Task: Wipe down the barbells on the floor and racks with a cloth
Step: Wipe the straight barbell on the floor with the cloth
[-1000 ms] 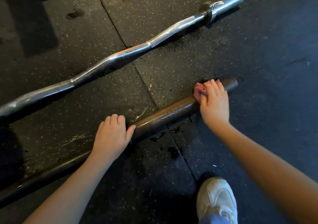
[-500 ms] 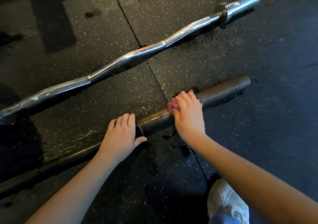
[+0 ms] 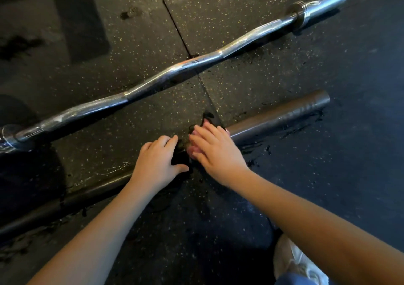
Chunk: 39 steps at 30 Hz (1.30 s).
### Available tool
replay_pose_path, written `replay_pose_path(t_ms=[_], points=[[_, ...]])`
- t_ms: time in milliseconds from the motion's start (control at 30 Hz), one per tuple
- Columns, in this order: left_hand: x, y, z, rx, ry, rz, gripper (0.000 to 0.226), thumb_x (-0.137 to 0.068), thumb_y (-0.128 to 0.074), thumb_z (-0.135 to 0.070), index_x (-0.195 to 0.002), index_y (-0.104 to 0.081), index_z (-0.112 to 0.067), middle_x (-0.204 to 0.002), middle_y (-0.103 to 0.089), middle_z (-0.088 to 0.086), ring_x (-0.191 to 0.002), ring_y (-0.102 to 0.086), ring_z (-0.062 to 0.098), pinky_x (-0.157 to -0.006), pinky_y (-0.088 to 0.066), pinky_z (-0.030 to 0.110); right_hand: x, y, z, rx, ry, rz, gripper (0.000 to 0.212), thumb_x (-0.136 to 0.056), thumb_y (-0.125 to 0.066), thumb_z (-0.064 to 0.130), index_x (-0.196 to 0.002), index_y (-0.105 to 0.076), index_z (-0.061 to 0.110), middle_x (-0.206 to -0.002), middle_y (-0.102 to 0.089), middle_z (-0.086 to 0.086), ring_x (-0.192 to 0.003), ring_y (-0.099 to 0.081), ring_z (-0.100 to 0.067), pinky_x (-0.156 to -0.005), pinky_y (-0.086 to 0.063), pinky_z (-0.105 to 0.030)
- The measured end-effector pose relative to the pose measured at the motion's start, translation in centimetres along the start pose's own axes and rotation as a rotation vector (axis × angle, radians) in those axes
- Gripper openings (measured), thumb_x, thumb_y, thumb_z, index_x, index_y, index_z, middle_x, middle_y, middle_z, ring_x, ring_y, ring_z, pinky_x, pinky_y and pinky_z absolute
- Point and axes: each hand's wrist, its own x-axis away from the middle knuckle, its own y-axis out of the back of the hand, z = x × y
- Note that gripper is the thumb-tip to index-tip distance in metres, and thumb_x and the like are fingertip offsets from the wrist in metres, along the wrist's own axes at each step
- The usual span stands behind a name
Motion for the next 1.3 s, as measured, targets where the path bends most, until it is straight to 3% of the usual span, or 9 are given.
replay_pose_path(t_ms=[133, 233, 433, 600, 667, 767, 967, 1167, 1300], points=[[0.4, 0.0, -0.1, 0.116, 0.102, -0.130, 0.074, -0.079, -0.073, -0.045, -0.139, -0.044, -0.015, -0.136, -0.049, 0.001, -0.127, -0.043, 0.021, -0.104, -0.037, 0.039, -2.2, 1.6, -3.2, 0.014, -0.135, -0.117, 0.025, -0.095, -0.049, 0.023, -0.113, -0.064, 0.014, -0.116, -0.065, -0.004, -0.115, -0.051, -0.027, -0.099, -0.032, -0.038], [0.3, 0.0, 0.2, 0.190, 0.095, -0.187, 0.059, -0.082, -0.072, -0.038, -0.132, -0.053, -0.014, -0.126, -0.052, -0.001, -0.120, -0.048, 0.020, -0.097, -0.040, 0.039, -3.2, 0.9, -1.8, 0.020, -0.284, -0.157, 0.031, -0.098, -0.045, 0.026, -0.122, -0.060, 0.015, -0.125, -0.061, -0.003, -0.121, -0.048, -0.026, -0.106, -0.031, -0.043], [-1.3, 0.7, 1.2, 0.137, 0.136, -0.117, 0.058, -0.088, -0.062, -0.044, -0.139, -0.048, -0.019, -0.136, -0.053, -0.001, -0.126, -0.044, 0.020, -0.099, -0.039, 0.040, -2.9, 0.0, -1.1, -0.035, 0.064, -0.040, 0.035, -0.094, -0.054, 0.022, -0.126, -0.062, 0.011, -0.133, -0.058, -0.009, -0.125, -0.049, -0.029, -0.110, -0.033, -0.044], [-0.1, -0.8, 0.1, 0.144, 0.102, -0.169, 0.064, -0.093, -0.057, -0.039, -0.147, -0.032, -0.015, -0.147, -0.037, 0.000, -0.130, -0.041, 0.019, -0.106, -0.034, 0.039, -2.9, 2.1, -4.2, 0.008, -0.203, -0.221, 0.025, -0.094, -0.043, 0.020, -0.106, -0.063, 0.013, -0.108, -0.062, -0.002, -0.106, -0.054, -0.025, -0.095, -0.041, -0.040], [-0.2, -0.9, 0.2, 0.043, 0.075, -0.152, 0.072, -0.090, -0.059, -0.043, -0.148, -0.028, -0.014, -0.148, -0.035, 0.000, -0.131, -0.040, 0.019, -0.106, -0.032, 0.039, -2.5, 0.7, -2.3, 0.026, -0.253, -0.242, 0.031, -0.094, -0.037, 0.025, -0.112, -0.060, 0.016, -0.116, -0.057, 0.001, -0.116, -0.048, -0.024, -0.102, -0.038, -0.042], [-0.6, -0.6, 0.7, -0.076, 0.045, -0.135, 0.073, -0.090, -0.056, -0.048, -0.148, -0.028, -0.014, -0.147, -0.038, 0.001, -0.132, -0.041, 0.018, -0.105, -0.032, 0.037, -1.4, -2.1, 1.0, -0.007, -0.134, -0.238, 0.037, -0.092, -0.057, 0.019, -0.127, -0.057, 0.010, -0.138, -0.049, -0.008, -0.134, -0.036, -0.032, -0.109, -0.030, -0.049], [-2.2, 0.8, 1.1, 0.023, 0.109, -0.032, 0.067, -0.095, -0.050, -0.044, -0.151, -0.022, -0.019, -0.152, -0.033, -0.002, -0.138, -0.032, 0.018, -0.111, -0.025, 0.041, -3.0, -0.2, -3.3, 0.063, 0.132, -0.140, 0.046, -0.090, -0.061, 0.017, -0.135, -0.054, 0.013, -0.138, -0.052, -0.008, -0.130, -0.045, -0.030, -0.114, -0.031, -0.042], [-2.1, 0.0, -0.1, 0.063, 0.144, -0.123, 0.065, -0.099, -0.042, -0.038, -0.153, -0.012, -0.014, -0.157, -0.021, 0.004, -0.141, -0.027, 0.020, -0.113, -0.023, 0.042, -2.9, -1.6, -1.1, -0.059, -0.384, -0.349, 0.054, -0.092, -0.051, 0.006, -0.145, -0.042, 0.014, -0.154, -0.031, -0.009, -0.146, -0.016, -0.031, -0.117, -0.019, -0.055], [-3.2, 0.0, 0.0, 0.000, 0.168, -0.023, 0.088, -0.094, -0.047, -0.051, -0.152, 0.002, -0.007, -0.159, -0.012, 0.010, -0.144, -0.022, 0.022, -0.117, -0.016, 0.049, -3.5, -4.0, 1.3, -0.097, -0.152, -0.273, 0.057, -0.088, -0.062, 0.006, -0.142, -0.046, 0.010, -0.152, -0.036, -0.013, -0.143, -0.025, -0.036, -0.109, -0.029, -0.062]])
